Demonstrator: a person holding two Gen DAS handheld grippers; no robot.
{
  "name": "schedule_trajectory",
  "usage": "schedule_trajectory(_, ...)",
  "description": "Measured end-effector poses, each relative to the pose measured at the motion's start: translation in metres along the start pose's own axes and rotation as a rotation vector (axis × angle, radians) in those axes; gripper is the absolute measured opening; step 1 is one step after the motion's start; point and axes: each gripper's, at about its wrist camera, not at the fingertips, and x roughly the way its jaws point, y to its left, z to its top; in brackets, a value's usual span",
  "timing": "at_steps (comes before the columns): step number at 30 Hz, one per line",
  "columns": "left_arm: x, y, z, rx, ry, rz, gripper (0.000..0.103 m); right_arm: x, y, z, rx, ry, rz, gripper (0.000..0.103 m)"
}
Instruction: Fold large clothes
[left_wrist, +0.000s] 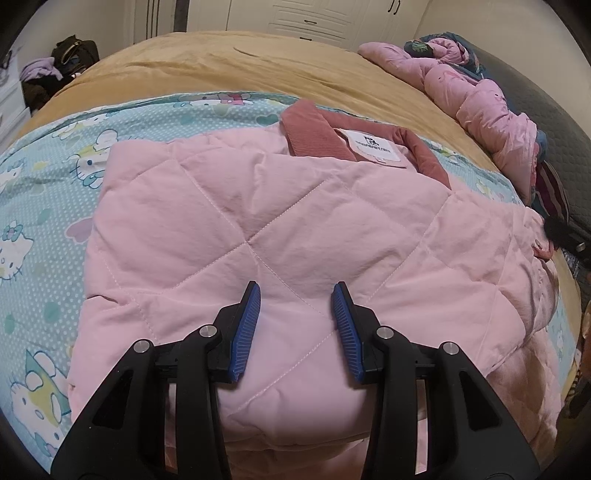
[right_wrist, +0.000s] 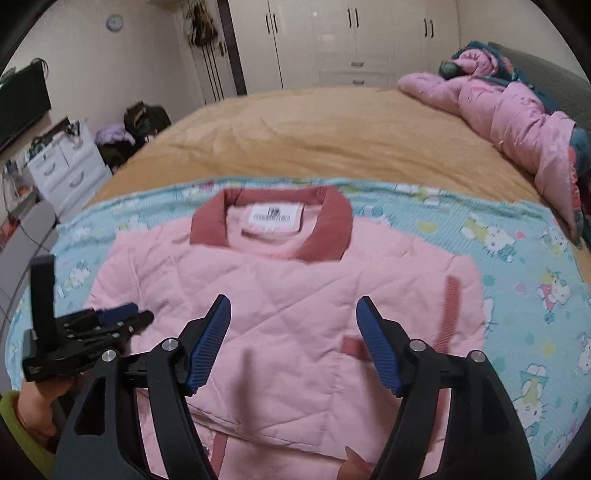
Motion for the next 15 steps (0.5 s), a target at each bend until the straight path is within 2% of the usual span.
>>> schedule_trajectory(8,0.000,0.001,-0.001,0.005,-0.003,-0.006,0.033,0.043,-0.015,-0.022,0.029,0.115,-0.058,0.071)
schedule_trajectory(15,0.000,0.001,-0.001,0.008,-0.002,-0.002,0.033,0.059,-0.018,-0.035,0.042,0.127,-0.073,0.071)
